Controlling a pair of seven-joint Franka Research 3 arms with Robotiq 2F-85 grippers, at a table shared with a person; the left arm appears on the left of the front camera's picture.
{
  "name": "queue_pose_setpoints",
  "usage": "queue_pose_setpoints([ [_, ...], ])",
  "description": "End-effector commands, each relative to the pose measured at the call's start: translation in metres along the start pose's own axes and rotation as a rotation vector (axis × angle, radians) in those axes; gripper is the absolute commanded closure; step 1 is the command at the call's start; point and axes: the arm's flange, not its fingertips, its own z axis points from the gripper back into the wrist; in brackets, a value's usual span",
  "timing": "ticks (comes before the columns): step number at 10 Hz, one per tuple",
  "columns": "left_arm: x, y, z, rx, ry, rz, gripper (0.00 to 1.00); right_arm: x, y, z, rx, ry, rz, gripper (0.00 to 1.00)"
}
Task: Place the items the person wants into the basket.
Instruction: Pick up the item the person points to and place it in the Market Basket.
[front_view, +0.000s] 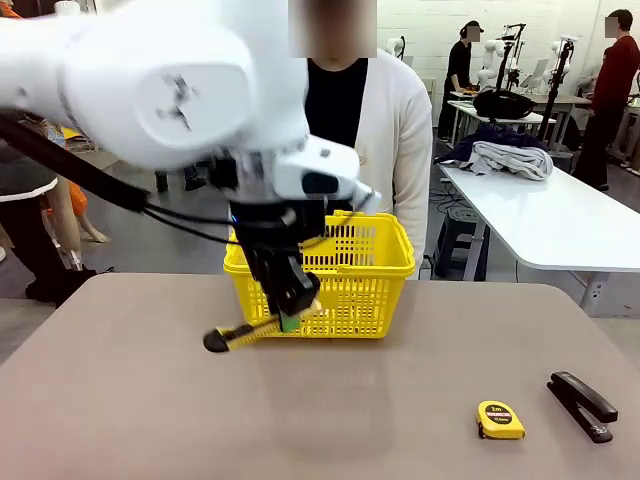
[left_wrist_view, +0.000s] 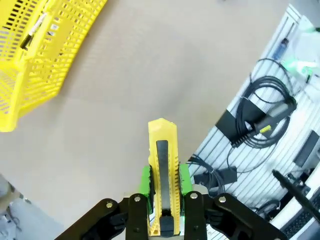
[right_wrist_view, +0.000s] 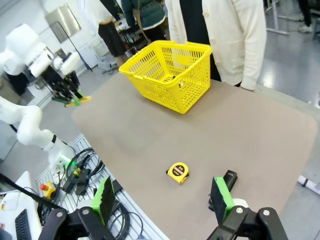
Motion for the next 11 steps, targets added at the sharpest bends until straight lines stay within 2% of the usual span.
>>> queue_pose_setpoints([
  [1,-0.005,0.012,0.006,-0.075,0.022,-0.050,0.92,0.002,-0.001,-0.001,0.014,-0.026,0.014,0.00],
  [5,-0.013,0.019,0.013,-0.117,0.011,-0.090,0.92,0.002,-0.001,-0.001,0.014,-0.026,0.014,0.00],
  [10,-0.009,0.018,0.014,-0.085,0.012,-0.071,0.92,0.002,-0.001,-0.001,0.014,-0.026,0.014,0.00],
  [11,-0.009,0.018,0.014,-0.088,0.012,-0.071,0.74,0.002,-0.001,-0.001,0.014,-0.026,0.014,0.00],
])
